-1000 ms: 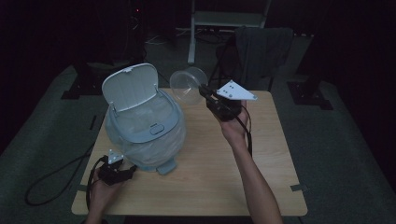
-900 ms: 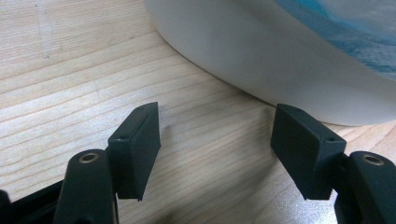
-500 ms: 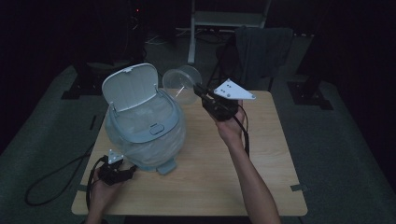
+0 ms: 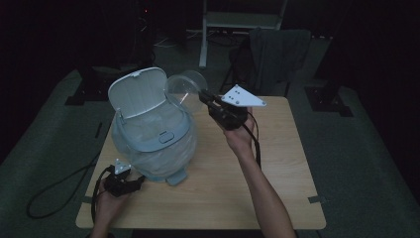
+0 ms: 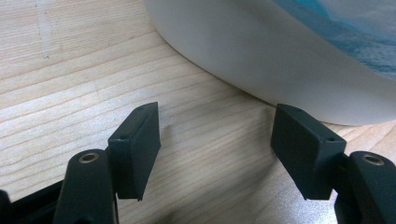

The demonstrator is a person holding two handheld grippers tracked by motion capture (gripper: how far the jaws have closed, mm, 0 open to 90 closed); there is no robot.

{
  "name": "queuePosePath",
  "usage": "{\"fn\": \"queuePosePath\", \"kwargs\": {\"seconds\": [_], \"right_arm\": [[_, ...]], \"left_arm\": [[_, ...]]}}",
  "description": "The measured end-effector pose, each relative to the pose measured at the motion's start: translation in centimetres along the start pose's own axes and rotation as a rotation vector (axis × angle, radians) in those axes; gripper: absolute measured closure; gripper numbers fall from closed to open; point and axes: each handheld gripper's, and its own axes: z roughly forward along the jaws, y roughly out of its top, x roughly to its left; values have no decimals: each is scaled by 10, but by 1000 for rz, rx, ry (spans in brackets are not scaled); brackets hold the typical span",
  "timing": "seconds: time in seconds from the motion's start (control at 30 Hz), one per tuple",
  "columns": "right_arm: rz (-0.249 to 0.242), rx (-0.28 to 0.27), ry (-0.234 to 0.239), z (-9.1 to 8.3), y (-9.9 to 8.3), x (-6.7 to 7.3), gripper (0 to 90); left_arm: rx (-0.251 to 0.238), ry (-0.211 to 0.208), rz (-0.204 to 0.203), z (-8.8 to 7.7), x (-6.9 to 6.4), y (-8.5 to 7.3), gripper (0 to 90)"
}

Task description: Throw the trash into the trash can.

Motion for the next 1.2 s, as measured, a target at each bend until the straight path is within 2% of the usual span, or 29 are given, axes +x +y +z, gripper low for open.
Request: {"fn": "queuePosePath", "kwargs": {"seconds": [0.43, 1.2], "right_arm": [[4, -7, 45, 5, 3, 8, 836], [0, -9, 84, 9, 5, 18, 836]], "left_arm": [[0, -1, 1, 0, 0, 0, 336], [-2, -3, 1, 0, 0, 0, 336]]}}
